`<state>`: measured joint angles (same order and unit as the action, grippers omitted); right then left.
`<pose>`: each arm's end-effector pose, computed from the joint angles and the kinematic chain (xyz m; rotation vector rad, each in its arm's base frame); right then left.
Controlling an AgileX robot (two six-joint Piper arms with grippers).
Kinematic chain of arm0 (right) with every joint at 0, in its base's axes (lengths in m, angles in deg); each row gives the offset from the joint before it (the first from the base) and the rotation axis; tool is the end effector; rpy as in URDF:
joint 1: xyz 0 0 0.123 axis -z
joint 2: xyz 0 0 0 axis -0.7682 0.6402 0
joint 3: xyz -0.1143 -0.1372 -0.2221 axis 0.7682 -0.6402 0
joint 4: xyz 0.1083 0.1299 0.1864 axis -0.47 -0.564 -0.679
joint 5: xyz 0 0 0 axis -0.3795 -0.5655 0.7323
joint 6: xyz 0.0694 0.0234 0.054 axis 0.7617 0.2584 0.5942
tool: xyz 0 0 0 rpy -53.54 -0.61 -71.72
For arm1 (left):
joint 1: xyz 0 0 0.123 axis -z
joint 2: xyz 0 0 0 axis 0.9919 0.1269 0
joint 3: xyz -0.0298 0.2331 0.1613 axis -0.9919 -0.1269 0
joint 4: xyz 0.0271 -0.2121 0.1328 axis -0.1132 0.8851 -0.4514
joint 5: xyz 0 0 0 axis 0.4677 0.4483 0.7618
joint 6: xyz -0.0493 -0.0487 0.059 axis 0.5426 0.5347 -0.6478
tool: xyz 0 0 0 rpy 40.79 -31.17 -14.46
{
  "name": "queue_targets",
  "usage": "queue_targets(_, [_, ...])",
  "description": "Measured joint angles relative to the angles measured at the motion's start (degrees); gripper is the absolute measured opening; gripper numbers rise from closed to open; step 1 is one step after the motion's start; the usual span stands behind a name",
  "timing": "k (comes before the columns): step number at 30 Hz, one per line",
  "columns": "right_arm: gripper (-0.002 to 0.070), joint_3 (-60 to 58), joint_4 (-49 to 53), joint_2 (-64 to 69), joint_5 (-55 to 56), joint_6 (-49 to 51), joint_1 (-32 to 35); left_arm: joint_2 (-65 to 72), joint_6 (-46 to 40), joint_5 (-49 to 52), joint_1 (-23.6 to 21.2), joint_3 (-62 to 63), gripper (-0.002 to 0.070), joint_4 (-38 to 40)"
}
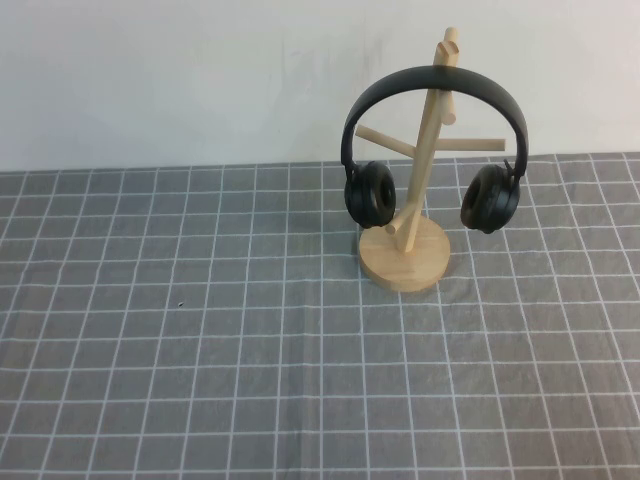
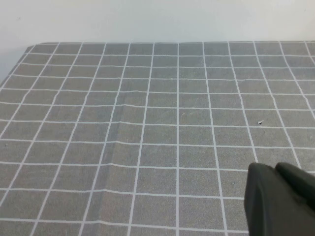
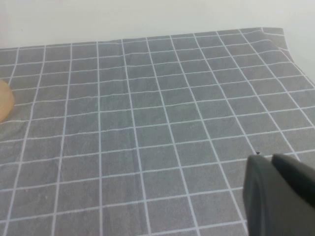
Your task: Take out the headphones from the headphone stand
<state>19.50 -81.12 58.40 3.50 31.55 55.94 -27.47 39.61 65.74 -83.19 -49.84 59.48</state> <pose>0.0521 -0.0081 0.1702 0.1454 1.8704 -0.0756 0.0528 0.0000 0.1739 0.0427 1.8505 0.0361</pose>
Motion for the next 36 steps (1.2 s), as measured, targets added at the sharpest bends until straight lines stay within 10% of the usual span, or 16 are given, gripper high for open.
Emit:
queue_targets(27, [-0.0008,0.0,0.0,0.0,0.5,0.0,0.0,0.0,0.0,0.0,0.0,0.0,-0.0004,0.0])
queue_targets(36, [-0.0008,-0.1,0.0,0.0,17.3,0.0,0.0,0.0,0.0,0.0,0.0,0.0,-0.0004,0.0])
